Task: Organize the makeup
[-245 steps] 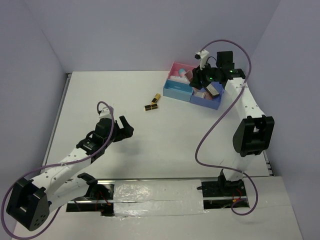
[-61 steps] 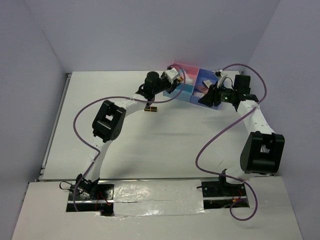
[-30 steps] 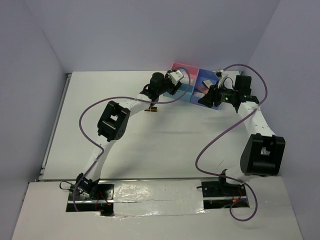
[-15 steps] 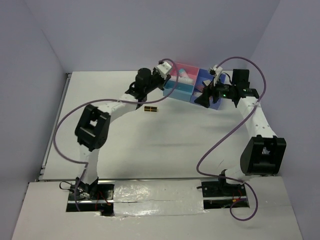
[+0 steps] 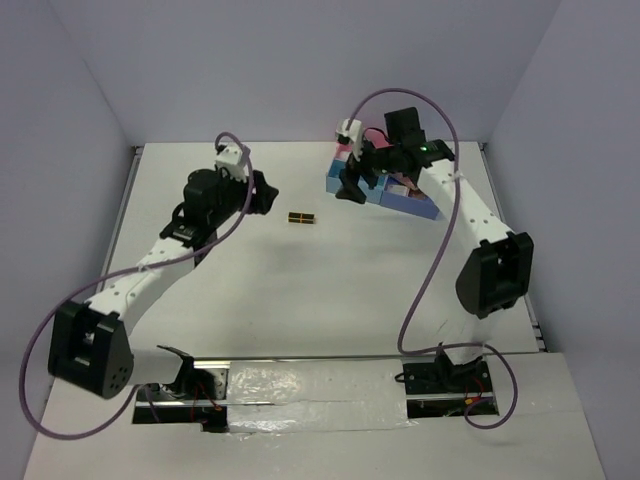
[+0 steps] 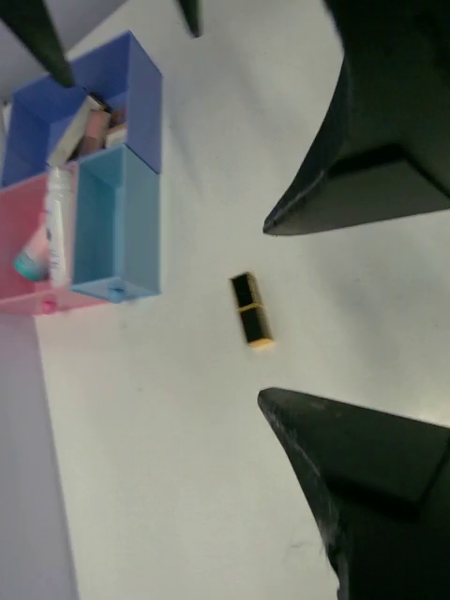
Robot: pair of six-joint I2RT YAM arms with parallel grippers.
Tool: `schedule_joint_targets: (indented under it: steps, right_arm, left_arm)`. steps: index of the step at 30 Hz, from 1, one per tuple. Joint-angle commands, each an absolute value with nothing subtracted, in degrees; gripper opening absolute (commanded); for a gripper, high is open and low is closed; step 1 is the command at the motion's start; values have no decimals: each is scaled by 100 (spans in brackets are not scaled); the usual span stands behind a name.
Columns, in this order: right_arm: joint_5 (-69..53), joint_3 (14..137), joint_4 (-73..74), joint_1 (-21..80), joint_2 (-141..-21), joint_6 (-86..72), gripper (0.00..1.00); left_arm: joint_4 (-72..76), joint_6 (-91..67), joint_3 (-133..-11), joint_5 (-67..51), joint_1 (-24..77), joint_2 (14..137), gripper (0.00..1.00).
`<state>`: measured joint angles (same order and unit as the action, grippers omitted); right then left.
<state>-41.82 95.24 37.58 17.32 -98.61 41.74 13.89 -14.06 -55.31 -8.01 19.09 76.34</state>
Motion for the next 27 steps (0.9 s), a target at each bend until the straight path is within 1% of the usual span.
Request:
schedule_joint_targets:
  steps: [1,2,3,5,7,10,15,21,27]
  right_arm:
    - [-3876,10431,4473,1994,-10466,3754,94]
    - [-3745,10781,4508,2117,-10781,3605,90]
    - [-3675,10958,4578,2179,-10932,3482,89]
    - [-3429,11240,4763,2389,-11196,3235,87]
    - [-3209,11399,4746,2531,-11460,3033,87]
    - [-2603,11320,4510,2829,-11644,2744,89]
    - [-1935,11715,4526,3023,-12163,2531,91]
    - [-1854,12137,4693,3076,-12796,2987,92]
    - [-1749,12559,4913,3217,-13368,3602,91]
  left_arm:
    - [765,-2021,-5055,-396,1820,6866,81]
    - [617,-2230,-4801,-326,1802,6534,91]
    - [528,-2337,-4694,-256,1776,6374,95]
    - [344,-2609,-4388,-53,1723,5952,99]
    - [194,-2802,-4089,-35,1697,5584,99]
    - [36,-2996,-3746,-35,1679,5152,99]
    - [-518,-3243,-3525,-26,1670,4615,99]
    - [-914,-3427,-3279,237,1670,4009,99]
    - [-1142,-3674,-3050,272,1670,3639,99]
